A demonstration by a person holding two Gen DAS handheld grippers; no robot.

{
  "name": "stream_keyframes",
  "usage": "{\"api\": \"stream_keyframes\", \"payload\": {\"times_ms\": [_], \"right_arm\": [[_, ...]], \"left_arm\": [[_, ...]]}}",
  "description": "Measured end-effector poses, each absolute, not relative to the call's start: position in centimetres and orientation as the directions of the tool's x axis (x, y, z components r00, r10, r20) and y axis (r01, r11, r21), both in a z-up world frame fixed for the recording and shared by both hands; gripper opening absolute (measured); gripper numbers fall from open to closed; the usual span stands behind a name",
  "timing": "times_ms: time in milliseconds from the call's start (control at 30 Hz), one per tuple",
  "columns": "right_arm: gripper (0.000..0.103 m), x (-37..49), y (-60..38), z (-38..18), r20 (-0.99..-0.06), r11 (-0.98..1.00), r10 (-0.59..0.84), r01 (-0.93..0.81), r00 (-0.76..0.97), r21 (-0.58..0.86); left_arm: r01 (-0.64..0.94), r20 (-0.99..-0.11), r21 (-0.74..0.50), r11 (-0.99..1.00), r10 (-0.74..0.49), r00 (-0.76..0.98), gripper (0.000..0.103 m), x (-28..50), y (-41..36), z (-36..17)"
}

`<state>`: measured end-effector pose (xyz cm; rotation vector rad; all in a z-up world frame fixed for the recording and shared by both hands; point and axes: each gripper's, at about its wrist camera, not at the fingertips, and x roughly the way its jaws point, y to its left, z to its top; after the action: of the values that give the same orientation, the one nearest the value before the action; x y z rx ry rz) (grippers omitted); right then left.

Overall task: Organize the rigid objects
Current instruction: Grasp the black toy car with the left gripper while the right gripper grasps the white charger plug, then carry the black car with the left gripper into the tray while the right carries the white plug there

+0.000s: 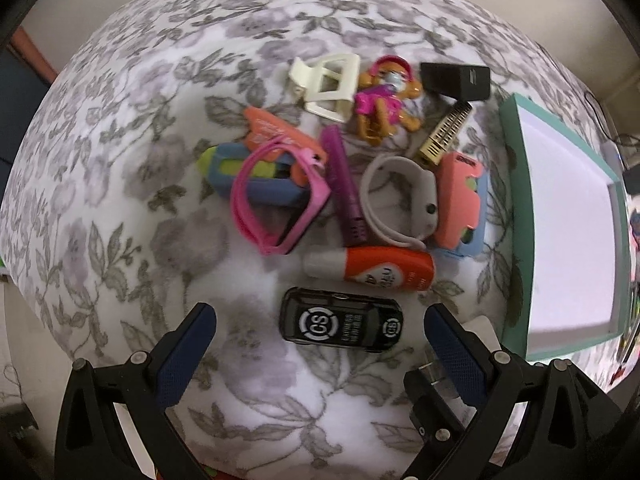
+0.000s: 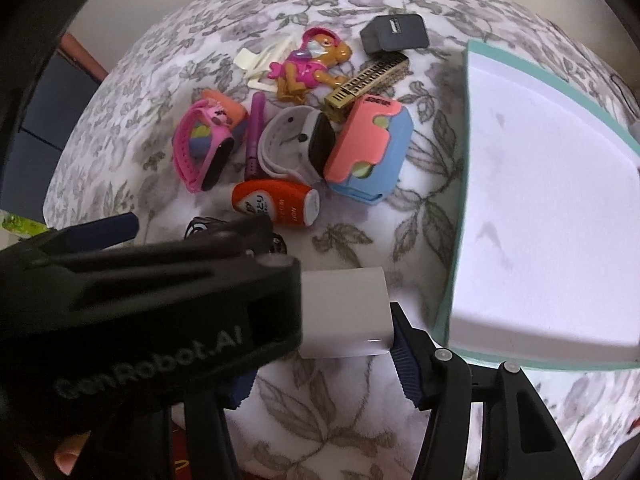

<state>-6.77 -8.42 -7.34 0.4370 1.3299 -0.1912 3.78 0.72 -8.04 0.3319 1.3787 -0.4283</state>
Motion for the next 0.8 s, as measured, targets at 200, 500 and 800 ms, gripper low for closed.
{"api": "stream_keyframes", "payload": {"times_ms": [200, 500, 800], "right_arm": [[0.061, -8.1, -9.5, -7.1, -0.964, 0.897, 0.119, 0.39, 0.236, 0.206], [0.061, -7.6, -9.5, -7.0, -0.966, 0.896, 0.118, 0.394, 0.231, 0.204], [0.061, -7.5, -9.5, -7.0, -0.966, 0.893, 0.12, 0.399, 0.228, 0.205]], "left_arm": [[0.501, -0.991, -0.008, 0.866, -0.074, 0.112, 0.103, 2.2, -1.6, -8.7], [0.535, -0.995, -0.014, 0.845, -0.066, 0.078, 0.076, -0.2, -5.0, -9.6], [0.524, -0.993, -0.038, 0.851, -0.092, 0.078, 0.076, -1.6, -6.3, -8.7]]}}
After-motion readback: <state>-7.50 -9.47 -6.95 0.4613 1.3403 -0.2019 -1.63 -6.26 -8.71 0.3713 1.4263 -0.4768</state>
